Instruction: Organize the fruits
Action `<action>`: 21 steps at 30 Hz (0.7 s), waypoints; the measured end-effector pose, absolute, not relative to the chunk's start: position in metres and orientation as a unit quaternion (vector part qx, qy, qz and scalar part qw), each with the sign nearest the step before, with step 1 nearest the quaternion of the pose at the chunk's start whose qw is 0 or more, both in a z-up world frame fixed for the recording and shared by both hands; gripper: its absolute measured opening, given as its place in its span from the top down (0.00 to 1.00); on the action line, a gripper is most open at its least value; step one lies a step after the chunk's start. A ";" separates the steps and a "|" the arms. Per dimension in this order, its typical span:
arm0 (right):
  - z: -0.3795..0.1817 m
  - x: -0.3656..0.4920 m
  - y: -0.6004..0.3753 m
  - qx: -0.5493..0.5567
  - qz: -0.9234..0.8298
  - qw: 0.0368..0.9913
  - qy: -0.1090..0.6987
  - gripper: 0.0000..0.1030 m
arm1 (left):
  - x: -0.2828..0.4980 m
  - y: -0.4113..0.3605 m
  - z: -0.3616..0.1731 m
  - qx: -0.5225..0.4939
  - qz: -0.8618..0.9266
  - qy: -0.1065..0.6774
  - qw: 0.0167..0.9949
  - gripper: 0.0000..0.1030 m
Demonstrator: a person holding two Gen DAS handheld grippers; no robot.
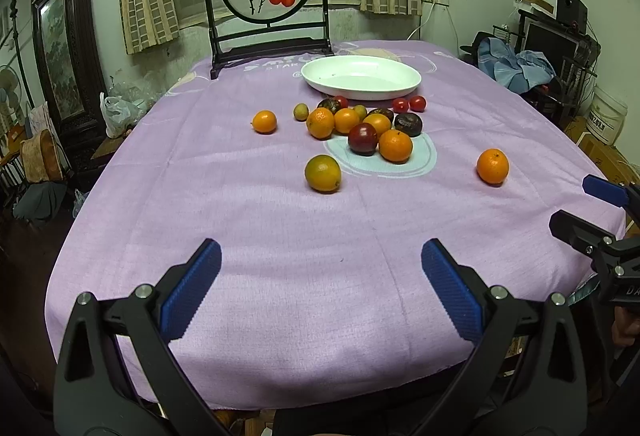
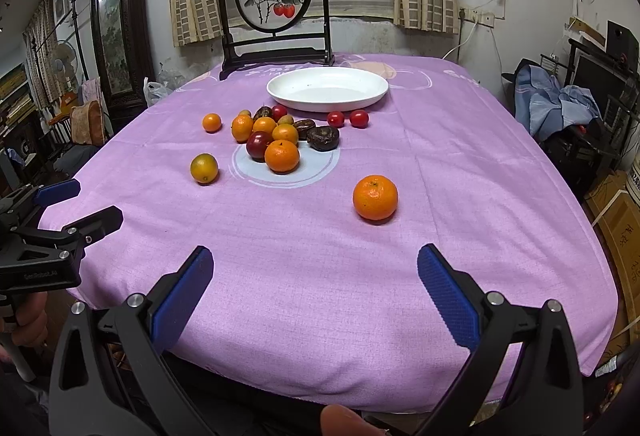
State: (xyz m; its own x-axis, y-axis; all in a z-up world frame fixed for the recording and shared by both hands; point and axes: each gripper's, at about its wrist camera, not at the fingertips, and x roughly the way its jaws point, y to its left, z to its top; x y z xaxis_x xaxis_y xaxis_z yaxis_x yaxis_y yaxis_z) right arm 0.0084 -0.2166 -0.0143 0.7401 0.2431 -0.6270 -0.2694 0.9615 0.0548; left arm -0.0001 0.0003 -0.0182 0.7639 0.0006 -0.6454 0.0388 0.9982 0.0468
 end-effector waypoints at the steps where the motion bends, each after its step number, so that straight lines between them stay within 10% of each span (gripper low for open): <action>1: -0.015 0.008 -0.217 -0.020 0.137 0.932 0.334 0.01 | 0.000 0.001 -0.019 0.028 -0.010 0.345 0.938 0.02; 21: -0.046 0.105 -0.251 0.011 0.111 0.921 0.374 0.15 | 0.030 0.036 -0.039 -0.004 0.015 0.374 0.927 0.02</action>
